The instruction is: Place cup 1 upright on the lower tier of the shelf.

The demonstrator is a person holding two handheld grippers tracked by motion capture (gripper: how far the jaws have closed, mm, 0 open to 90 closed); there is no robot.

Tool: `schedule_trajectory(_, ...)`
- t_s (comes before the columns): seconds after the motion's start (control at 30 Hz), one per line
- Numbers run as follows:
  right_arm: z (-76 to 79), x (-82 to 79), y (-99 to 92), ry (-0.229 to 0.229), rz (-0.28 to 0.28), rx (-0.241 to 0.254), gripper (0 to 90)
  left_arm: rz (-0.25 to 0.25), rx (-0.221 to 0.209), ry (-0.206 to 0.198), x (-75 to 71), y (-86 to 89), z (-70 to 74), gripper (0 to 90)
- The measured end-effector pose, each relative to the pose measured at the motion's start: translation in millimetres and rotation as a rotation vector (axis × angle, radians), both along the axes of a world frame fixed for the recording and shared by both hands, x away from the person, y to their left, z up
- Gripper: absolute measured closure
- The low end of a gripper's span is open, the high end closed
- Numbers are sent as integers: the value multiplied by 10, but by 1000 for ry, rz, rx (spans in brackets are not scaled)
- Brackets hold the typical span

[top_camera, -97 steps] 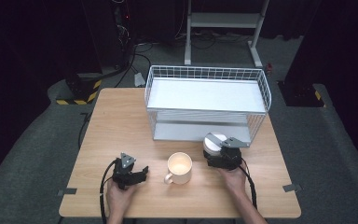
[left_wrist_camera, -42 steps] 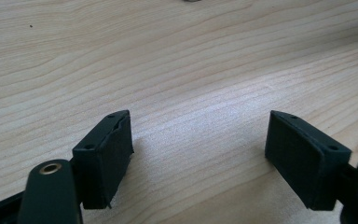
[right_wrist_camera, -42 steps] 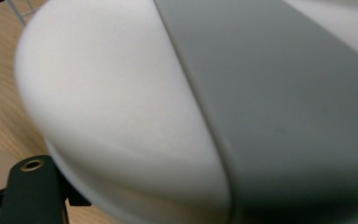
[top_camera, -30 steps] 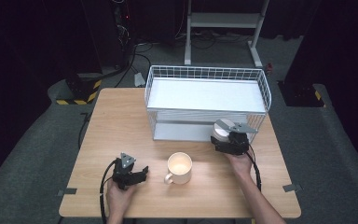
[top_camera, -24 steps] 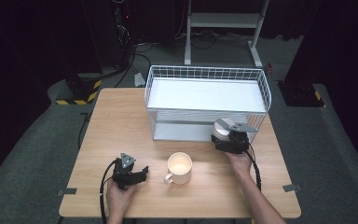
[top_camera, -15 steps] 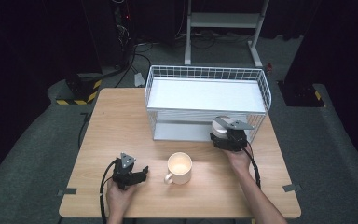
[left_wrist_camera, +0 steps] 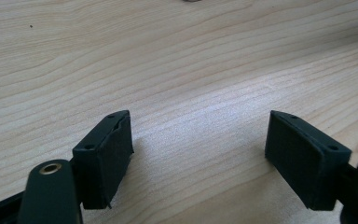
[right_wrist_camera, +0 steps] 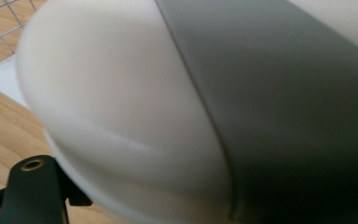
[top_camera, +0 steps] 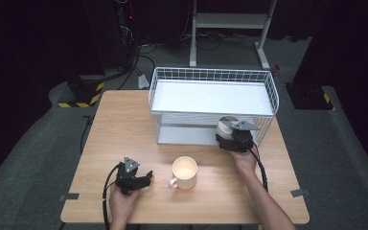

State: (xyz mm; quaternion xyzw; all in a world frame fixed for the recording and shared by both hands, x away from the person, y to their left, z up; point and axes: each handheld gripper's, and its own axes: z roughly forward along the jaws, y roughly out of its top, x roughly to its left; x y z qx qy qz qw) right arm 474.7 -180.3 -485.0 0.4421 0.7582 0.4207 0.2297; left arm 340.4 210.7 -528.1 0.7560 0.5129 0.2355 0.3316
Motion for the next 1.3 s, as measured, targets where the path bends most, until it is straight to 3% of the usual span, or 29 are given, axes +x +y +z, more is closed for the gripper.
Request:
schedule_trajectory(0.53, -24, 39, -15, -22, 3, 5, 182, 0, 0, 0, 0, 0, 0, 233)
schedule_trajectory(1.3, -11, -42, -91, 27, 3, 35, 115, 0, -2, 2, 0, -1, 0, 233)
